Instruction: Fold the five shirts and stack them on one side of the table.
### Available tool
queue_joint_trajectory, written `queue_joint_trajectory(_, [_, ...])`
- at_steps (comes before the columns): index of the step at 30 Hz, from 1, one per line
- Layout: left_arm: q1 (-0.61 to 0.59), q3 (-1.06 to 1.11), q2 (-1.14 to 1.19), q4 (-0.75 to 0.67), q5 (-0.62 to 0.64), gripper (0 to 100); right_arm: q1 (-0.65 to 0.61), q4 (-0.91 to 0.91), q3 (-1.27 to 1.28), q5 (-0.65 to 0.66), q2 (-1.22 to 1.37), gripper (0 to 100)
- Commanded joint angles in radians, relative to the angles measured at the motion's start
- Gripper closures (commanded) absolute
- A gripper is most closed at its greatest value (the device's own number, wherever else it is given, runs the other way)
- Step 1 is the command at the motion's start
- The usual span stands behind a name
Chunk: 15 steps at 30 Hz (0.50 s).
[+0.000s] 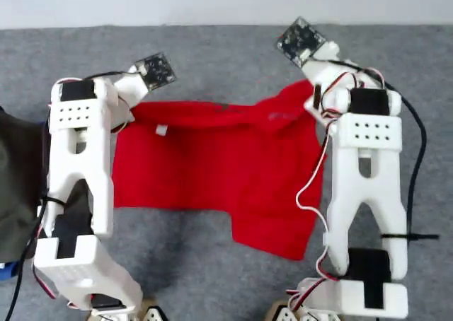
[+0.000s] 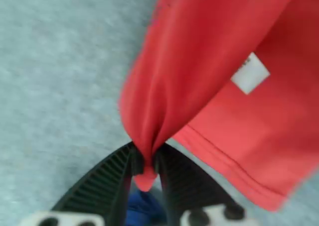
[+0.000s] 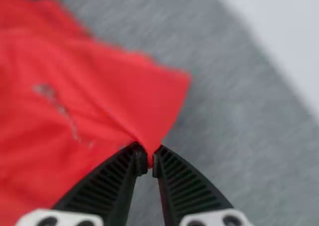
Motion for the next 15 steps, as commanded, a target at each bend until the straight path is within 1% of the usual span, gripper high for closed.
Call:
queue_joint_trajectory(1, [-0.021,-0.053,-0.008,0.092,-0.054,98,-0.025,0.202,-0.029,-0.014,-0.085,98.7])
queue_joint_trajectory(5, [-0.051,-0.048,0.0,0.141,-0.1,98,-0.035,0.374,-0.029,-0.02,-0.111,98.7])
queue_joint_trajectory(8, [-0.066,-0.048,0.009,0.15,-0.118,98,-0.033,0.489,-0.029,-0.068,-0.11,98.7])
queue_joint_trajectory(10, [-0.068,-0.048,0.026,0.184,-0.121,98,-0.031,0.552,-0.025,-0.083,-0.108,98.7])
queue_joint_trajectory(13, [-0.066,-0.048,0.061,0.265,-0.166,98,-0.03,0.561,0.032,-0.104,-0.124,98.7])
queue_joint_trajectory(15, [-0.071,-0.048,0.083,0.292,-0.178,98,-0.033,0.562,0.098,-0.12,-0.143,98.7])
